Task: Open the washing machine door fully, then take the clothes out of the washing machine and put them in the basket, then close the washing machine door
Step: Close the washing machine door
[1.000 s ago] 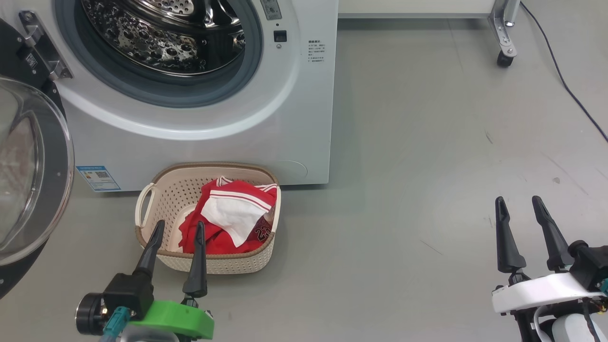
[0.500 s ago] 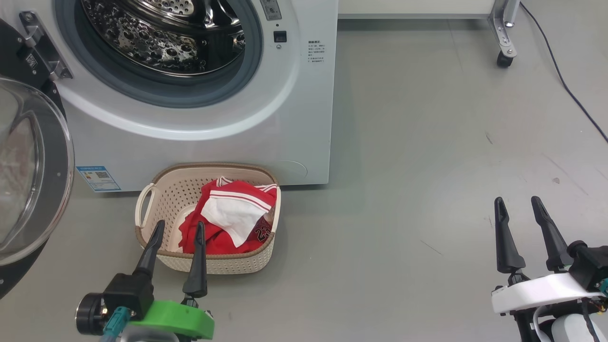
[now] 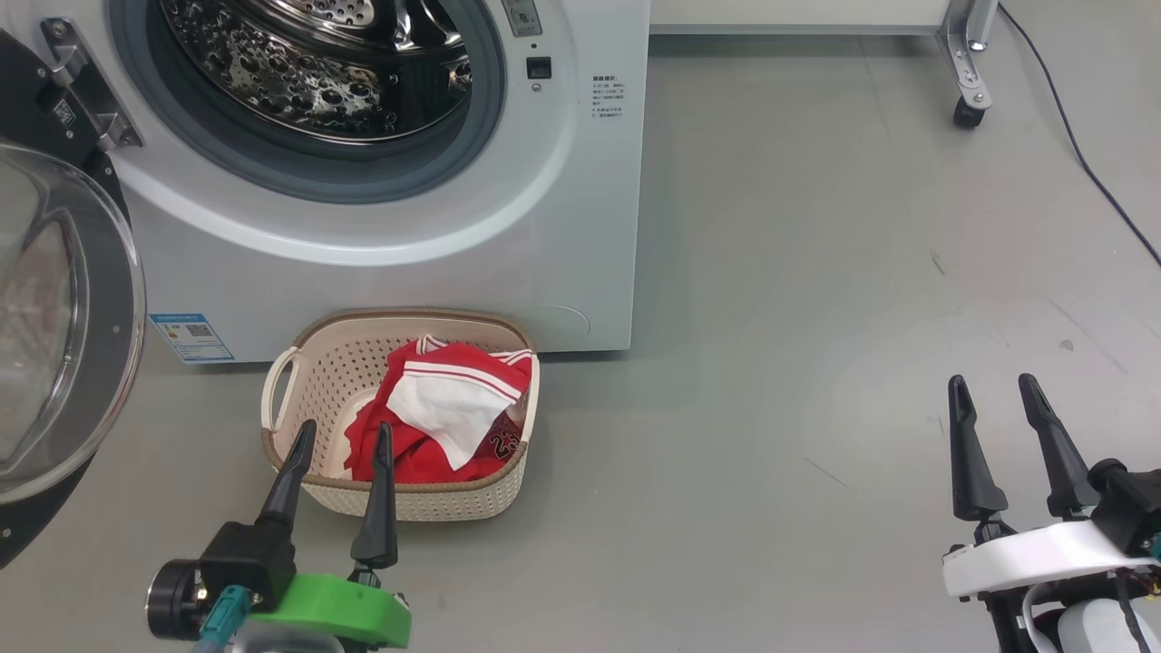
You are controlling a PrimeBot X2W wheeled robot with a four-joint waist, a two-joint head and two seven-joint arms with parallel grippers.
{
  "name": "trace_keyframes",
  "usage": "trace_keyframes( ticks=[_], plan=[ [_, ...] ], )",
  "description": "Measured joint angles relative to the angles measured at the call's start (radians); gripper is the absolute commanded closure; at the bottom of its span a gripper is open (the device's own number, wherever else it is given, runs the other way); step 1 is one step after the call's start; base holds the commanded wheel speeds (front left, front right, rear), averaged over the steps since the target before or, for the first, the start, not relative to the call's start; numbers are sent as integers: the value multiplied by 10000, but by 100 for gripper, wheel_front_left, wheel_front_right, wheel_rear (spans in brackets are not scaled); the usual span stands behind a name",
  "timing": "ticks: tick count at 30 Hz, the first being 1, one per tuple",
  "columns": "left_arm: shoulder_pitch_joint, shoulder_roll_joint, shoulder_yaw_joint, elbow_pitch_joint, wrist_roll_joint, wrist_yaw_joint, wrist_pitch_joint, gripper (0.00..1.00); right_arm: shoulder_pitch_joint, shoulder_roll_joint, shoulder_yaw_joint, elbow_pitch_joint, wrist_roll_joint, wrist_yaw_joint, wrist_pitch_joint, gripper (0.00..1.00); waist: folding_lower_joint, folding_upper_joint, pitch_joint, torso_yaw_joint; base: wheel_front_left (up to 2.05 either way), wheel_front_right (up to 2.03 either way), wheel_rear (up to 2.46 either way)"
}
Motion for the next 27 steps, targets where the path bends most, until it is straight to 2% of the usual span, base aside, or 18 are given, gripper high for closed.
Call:
trace_keyframes(
  ticks=[12, 27],
  plan=[
    [-3, 4, -309, -33, -63, 44, 0, 0, 121, -27, 19, -242, 0, 0, 0, 0, 0, 0, 103, 617, 0, 0, 0],
    [-1, 10, -424, -136, -151, 190, 2, 0, 220, -259, 293, -568, -96, 0, 0, 0, 0, 0, 261, 2263, 0, 0, 0]
  ],
)
